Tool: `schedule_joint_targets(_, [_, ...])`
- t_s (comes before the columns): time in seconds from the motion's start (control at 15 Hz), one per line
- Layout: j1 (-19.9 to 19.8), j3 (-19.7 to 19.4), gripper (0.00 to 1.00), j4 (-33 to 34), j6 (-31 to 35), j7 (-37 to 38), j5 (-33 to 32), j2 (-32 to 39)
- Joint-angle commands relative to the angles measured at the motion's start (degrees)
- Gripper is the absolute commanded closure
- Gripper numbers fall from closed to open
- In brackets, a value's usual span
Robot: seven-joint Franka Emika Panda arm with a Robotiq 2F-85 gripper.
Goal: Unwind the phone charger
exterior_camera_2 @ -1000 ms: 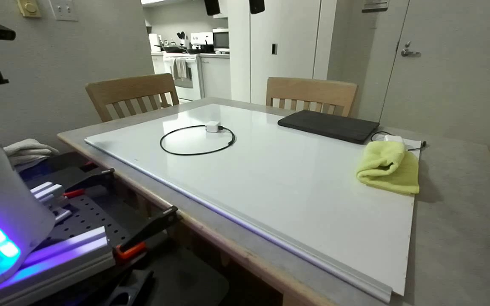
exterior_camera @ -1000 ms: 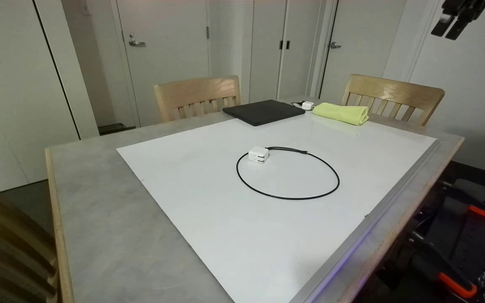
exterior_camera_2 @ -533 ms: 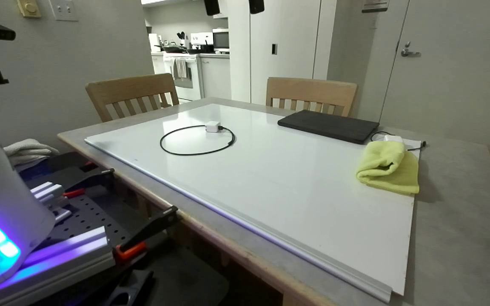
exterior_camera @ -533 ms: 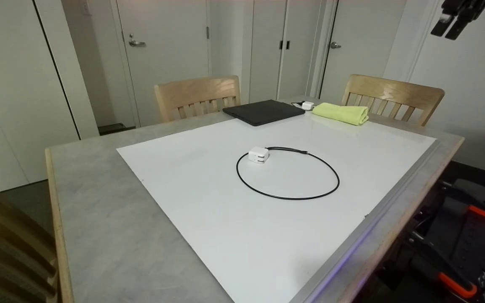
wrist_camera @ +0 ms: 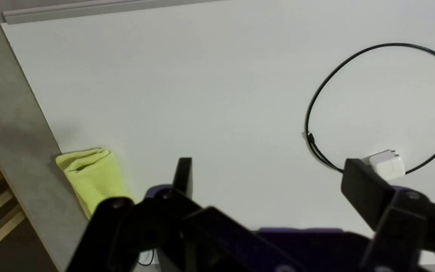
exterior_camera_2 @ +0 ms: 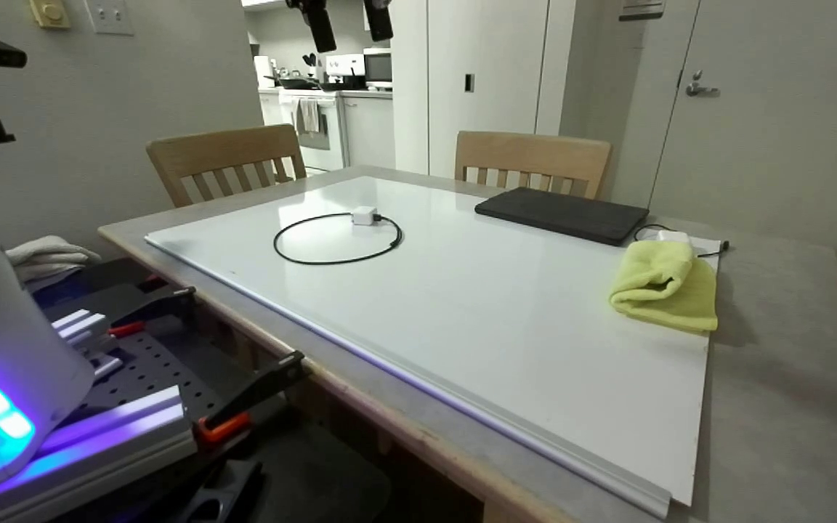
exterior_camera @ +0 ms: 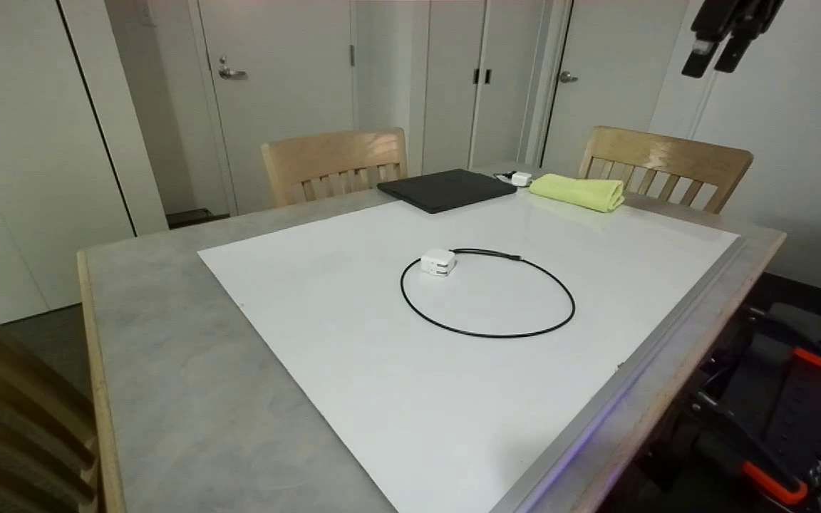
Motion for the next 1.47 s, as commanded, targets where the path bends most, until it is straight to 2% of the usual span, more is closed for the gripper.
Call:
schedule_joint_targets(0.0, [0.55, 0.99, 0.00, 0.12, -0.21, 0.97, 0.07, 0.35])
schedule_joint_targets(0.4, [0.67, 1.01, 0.00, 0.13, -0.20, 1.22, 0.11, 0.76])
schedule_joint_targets(0.73, [-0.33, -0.24, 0.00, 0.31, -1.22, -0.57, -0.90, -1.61])
schedule_joint_targets(0.87, [0.62, -0.69, 0.00, 0.31, -0.97, -1.05, -0.09, -0.97])
schedule_joint_targets(1.13, [2.60, 1.45, 0.00, 0.11, 1.55, 1.39, 0.92, 3.29])
schedule_joint_targets(1.4, [6.83, 6.22, 0.00, 0.94, 5.10, 5.91, 2.67, 10.31])
